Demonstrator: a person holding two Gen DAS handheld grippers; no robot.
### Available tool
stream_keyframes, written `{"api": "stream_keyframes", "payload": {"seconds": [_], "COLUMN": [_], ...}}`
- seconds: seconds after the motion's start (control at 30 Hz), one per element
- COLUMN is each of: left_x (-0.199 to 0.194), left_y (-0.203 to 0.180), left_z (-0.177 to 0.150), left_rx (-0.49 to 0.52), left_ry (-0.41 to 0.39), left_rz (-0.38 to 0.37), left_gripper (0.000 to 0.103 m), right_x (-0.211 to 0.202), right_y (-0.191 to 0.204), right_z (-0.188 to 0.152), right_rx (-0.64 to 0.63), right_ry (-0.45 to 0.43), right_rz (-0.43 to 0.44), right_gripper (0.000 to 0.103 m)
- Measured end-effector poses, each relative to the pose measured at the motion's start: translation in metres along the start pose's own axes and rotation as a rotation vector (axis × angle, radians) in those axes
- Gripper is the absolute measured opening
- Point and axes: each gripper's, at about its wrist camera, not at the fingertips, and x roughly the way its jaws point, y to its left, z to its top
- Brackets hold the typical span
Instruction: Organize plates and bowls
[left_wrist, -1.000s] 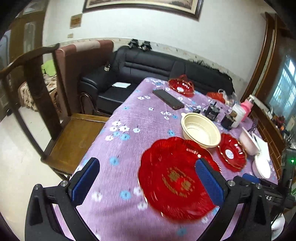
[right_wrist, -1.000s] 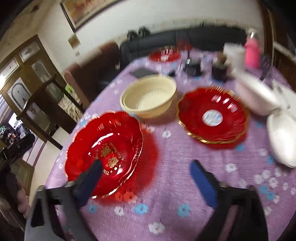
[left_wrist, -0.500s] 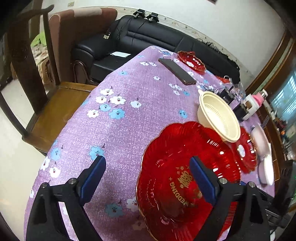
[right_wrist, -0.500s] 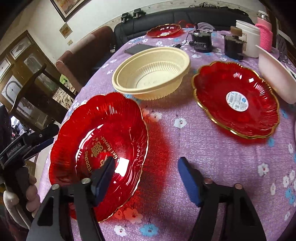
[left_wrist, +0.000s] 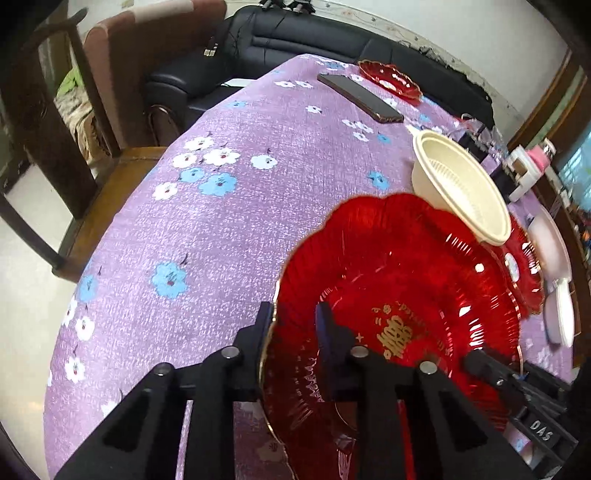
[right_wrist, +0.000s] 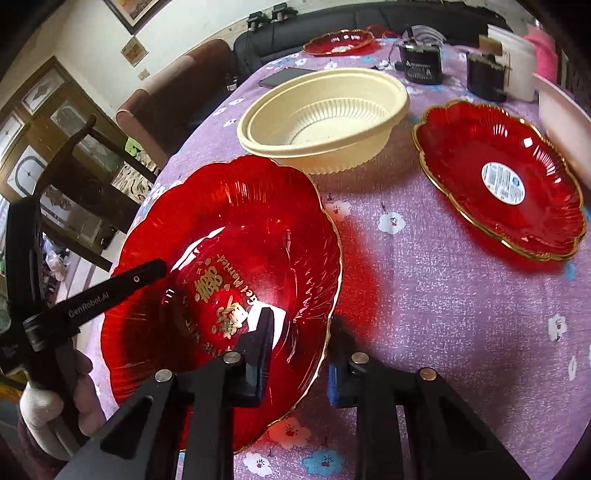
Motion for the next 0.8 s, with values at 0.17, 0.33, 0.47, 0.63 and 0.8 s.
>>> {"api": "stream_keyframes", "payload": {"seconds": [0.17,0.33,0.47,0.63,0.8], "left_x": [-0.029,-0.047,-0.046,-0.036,-0.043], "left_y": [0.005,0.009,0.020,0.030,0.034], "left_z": [-0.004,-0.016,-0.029,-0.038,-0.046], "left_rx": [-0.013,-0.013,-0.031,-0.056,-0.082], "left_ry": [-0.061,-0.104,-0.087,-0.056,-0.064], "left_rz": [-0.009,0.021,0.030,0.046,0.043], "left_gripper": [0.019,0.020,0.020,0.020,0.037], "right_x": [-0.009,-0.012,-0.007,-0.002,-0.005], "right_y": [0.010,0.025,0.026,0.032,0.029], "right_z": [-0.002,-0.011,-0.020,-0.028,-0.031], "right_rx": [-0.030,-0.082,-0.088,-0.099,-0.076], "right_ry": [-0.017,-0.016,0.009,0.020,0.003], "right_rz": [0.017,0.025,0.039,0.038,0.052], "right_gripper": [0.020,0.020,0.020,0.020,0.021]}}
